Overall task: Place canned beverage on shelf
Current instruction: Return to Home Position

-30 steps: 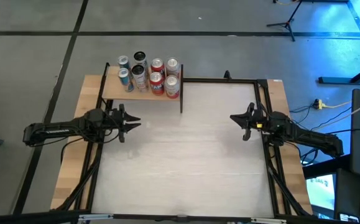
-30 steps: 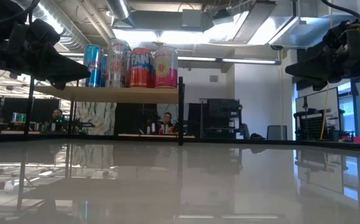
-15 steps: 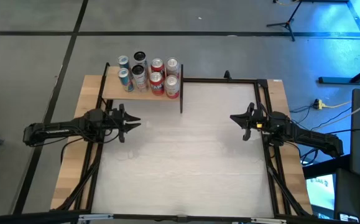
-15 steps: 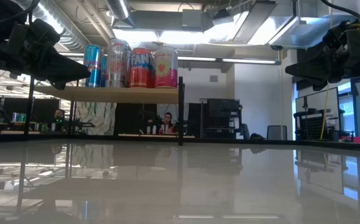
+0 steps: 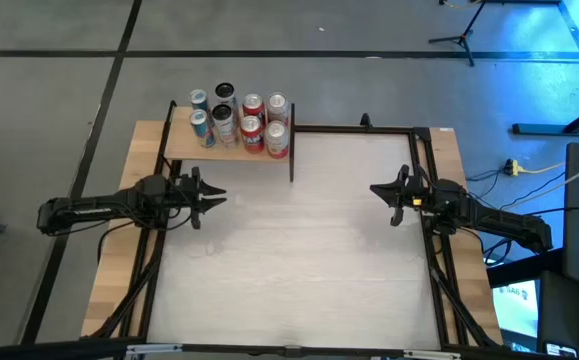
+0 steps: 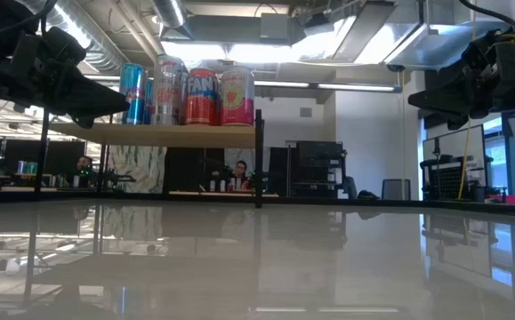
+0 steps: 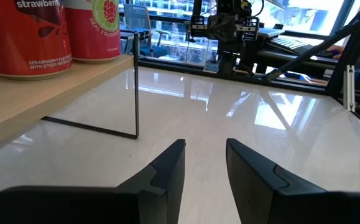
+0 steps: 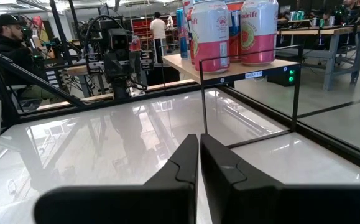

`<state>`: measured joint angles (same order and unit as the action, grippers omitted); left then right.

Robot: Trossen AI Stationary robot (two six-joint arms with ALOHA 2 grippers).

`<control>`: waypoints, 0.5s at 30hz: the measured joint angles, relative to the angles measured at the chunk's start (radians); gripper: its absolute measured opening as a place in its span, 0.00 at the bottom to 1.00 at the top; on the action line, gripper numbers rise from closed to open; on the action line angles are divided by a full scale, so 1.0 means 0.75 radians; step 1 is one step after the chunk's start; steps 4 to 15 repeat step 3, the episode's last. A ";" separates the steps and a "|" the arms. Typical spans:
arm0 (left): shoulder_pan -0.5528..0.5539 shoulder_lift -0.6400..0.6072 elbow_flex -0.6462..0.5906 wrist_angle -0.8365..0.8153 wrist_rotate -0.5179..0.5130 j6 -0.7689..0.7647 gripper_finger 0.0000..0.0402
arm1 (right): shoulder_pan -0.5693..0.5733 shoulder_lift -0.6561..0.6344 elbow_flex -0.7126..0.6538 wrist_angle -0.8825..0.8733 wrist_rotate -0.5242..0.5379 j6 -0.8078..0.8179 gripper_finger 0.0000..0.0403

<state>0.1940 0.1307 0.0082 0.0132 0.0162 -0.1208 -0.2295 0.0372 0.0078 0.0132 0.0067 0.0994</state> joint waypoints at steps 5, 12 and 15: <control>0.000 0.000 0.000 0.000 0.000 0.000 0.27 | 0.000 0.000 0.000 0.000 0.000 0.000 0.04; 0.000 0.000 0.000 0.000 0.000 0.000 0.27 | 0.000 0.000 0.000 0.000 0.000 0.000 0.04; 0.000 0.000 0.000 0.000 0.000 0.000 0.27 | 0.000 0.000 0.000 0.000 0.000 0.000 0.04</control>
